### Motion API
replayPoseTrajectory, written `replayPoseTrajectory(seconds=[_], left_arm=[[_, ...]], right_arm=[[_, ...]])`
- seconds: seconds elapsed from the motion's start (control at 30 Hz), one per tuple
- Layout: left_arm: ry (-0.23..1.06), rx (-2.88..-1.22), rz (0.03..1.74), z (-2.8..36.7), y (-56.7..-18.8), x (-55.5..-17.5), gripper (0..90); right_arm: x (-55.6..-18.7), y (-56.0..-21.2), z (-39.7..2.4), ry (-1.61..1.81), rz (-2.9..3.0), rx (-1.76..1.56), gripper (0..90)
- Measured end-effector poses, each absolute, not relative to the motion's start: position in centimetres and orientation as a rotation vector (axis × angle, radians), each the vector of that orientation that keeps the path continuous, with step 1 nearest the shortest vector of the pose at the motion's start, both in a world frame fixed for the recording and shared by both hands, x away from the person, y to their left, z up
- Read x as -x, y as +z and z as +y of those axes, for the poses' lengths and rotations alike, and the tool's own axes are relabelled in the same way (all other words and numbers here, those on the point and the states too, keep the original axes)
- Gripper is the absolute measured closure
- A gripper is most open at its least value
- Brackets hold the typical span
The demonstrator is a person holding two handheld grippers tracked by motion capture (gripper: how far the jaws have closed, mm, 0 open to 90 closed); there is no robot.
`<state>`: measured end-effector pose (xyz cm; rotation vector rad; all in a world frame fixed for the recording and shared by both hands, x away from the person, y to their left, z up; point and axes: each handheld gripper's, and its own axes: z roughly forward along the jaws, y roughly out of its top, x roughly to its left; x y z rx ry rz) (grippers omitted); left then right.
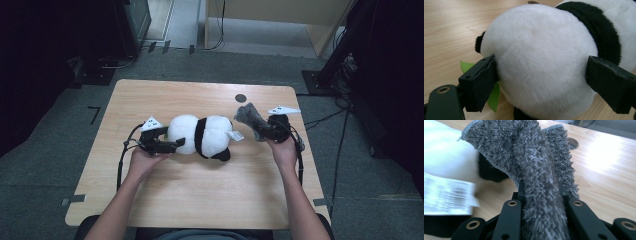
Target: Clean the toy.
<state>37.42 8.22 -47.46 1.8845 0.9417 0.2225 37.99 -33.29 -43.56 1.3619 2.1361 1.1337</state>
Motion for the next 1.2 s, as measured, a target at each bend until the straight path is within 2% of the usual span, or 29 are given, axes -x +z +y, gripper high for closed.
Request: replayPoseTrajectory(seconds=[0.1, 0.13, 0.2, 0.4, 0.83, 1.2], left_arm=[[0.227, -1.896, 0.935, 8.1, -47.6, -37.3, 14.0], [0.226, -1.895, 0.939, 8.1, -47.6, -37.2, 19.7], [0.224, -1.895, 0.943, 8.1, -47.6, -37.2, 24.3], [0.193, -1.901, 0.973, 8.3, -47.6, -37.1, 30.9], [0.224, -1.902, 0.969, 8.1, -47.4, -36.8, 37.0], [0.222, -1.906, 0.987, 8.0, -47.2, -36.8, 37.4]], right_arm=[[-38.2, -42.4, -32.3, 1.157, 2.152, -1.323, 74.6], [-38.4, -41.8, -31.7, 1.166, 2.164, -1.311, 74.4], [-38.6, -41.2, -31.0, 1.174, 2.178, -1.291, 74.3], [-39.3, -39.6, -29.4, 1.167, 2.199, -1.260, 74.2], [-40.6, -37.4, -26.0, 1.177, 2.291, -1.200, 73.8], [-42.0, -37.0, -21.6, 1.154, 2.399, -1.107, 73.1]])
